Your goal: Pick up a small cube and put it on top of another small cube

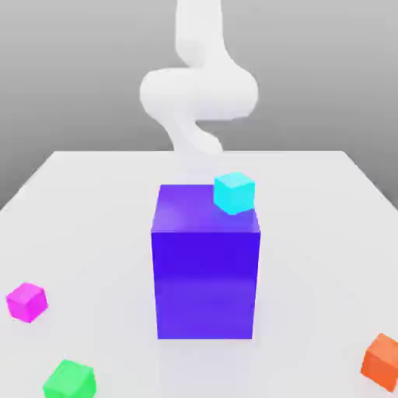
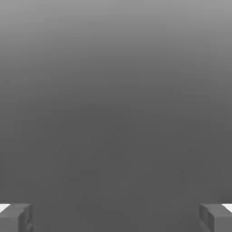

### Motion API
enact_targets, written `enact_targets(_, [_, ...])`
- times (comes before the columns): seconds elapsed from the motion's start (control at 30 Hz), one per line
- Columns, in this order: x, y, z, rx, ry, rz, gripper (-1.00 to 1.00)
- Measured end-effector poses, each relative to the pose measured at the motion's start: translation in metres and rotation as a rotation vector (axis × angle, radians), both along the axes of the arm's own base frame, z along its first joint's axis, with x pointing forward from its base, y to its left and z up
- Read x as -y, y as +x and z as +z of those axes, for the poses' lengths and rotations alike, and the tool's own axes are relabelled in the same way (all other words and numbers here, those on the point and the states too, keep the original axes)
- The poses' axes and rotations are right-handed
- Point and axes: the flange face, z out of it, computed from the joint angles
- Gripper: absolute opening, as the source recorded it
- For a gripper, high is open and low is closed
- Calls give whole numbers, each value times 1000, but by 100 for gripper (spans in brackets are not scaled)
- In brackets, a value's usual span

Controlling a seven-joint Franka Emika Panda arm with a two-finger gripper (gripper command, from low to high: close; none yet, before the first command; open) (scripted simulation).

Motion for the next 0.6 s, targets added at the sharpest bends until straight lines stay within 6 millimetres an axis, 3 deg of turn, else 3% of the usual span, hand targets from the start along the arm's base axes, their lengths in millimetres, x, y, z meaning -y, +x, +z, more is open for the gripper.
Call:
enact_targets(0.13, [51,40,-69,-98,91,-259,0])
enact_targets(0.3, [122,61,-159,-199,209,-575,0])
enact_targets(0.43, [178,56,-235,-269,309,-829,0])
enact_targets(0.6, [241,26,-329,-343,444,-1152,0])
